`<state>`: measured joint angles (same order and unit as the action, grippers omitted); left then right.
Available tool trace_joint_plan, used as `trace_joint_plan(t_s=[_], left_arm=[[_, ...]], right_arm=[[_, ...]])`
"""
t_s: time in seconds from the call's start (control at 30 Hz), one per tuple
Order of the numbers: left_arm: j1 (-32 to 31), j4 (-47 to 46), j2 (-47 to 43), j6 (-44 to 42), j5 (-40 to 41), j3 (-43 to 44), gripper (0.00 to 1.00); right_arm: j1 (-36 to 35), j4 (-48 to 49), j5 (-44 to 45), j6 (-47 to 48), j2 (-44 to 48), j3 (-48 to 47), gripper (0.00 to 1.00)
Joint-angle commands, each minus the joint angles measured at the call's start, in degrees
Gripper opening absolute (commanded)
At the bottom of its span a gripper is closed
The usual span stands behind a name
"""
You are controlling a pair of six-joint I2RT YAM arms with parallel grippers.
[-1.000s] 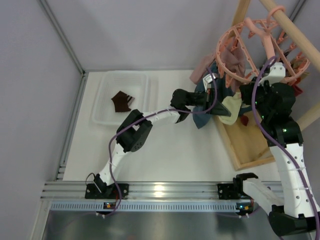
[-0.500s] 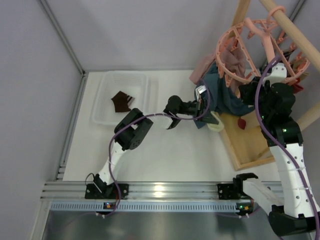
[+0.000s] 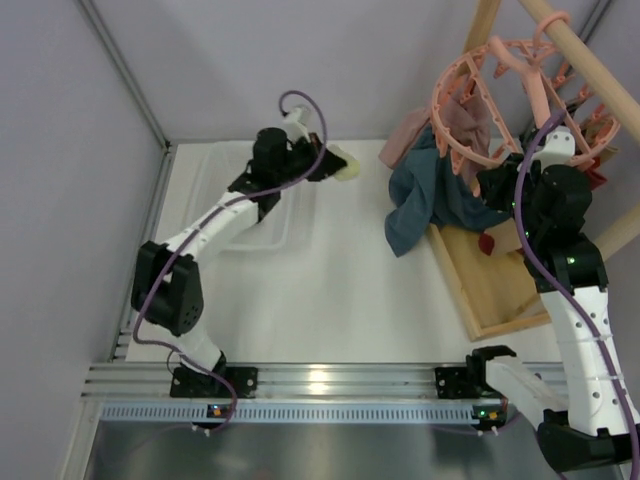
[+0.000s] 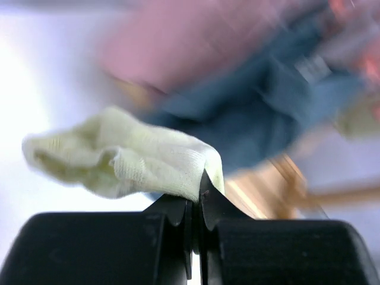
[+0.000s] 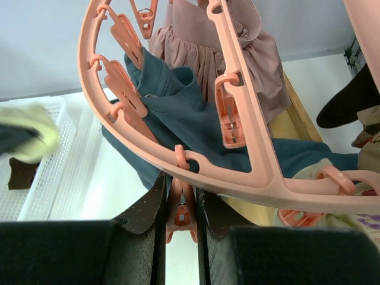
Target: Remove the socks clipped to the hanger
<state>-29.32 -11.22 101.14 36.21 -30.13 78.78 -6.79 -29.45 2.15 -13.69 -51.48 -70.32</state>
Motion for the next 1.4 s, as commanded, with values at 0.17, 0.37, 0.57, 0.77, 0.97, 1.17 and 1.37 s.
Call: trace_joint_plan(t_s=[0.17, 0.37, 0.57, 0.77, 0.97, 1.17, 1.37], left_arm=[[13.94, 18.78, -10.79, -7.03, 43.64, -8.55, 0.0], [14.99, 24.14, -6.75, -2.56, 55.0, -7.59, 0.13], [14.38, 25.2, -7.71, -1.66, 58.16, -7.51, 0.98], [4.29, 25.02, -12.89, -9.31, 61.26, -4.44, 0.98], [-4.95, 22.4, -14.75, -7.29, 43.52, -1.88, 0.95], [-11.18, 7.71, -12.82, -4.03, 20.65, -4.87, 0.66], [-22.17, 7.53, -6.32, -8.95, 18.7, 2.86, 0.4]], right_arm=[[0.98, -1.66, -1.18, -0.28, 0.24, -2.98, 0.0], [0.99, -1.75, -1.89, -0.02, 0.24, -2.36, 0.0], [0.9, -3.07, -1.36, 0.51, 0.16, -2.89, 0.0], [0.9, -3.68, -1.89, -0.19, -1.42, -3.15, 0.0], [0.99, -2.98, -4.87, -1.77, -2.57, -2.8, 0.02], [0.9, -5.61, -7.77, -3.09, -2.66, -4.38, 0.75], [0.81, -12.1, -6.99, -1.69, -0.64, -7.19, 0.92]])
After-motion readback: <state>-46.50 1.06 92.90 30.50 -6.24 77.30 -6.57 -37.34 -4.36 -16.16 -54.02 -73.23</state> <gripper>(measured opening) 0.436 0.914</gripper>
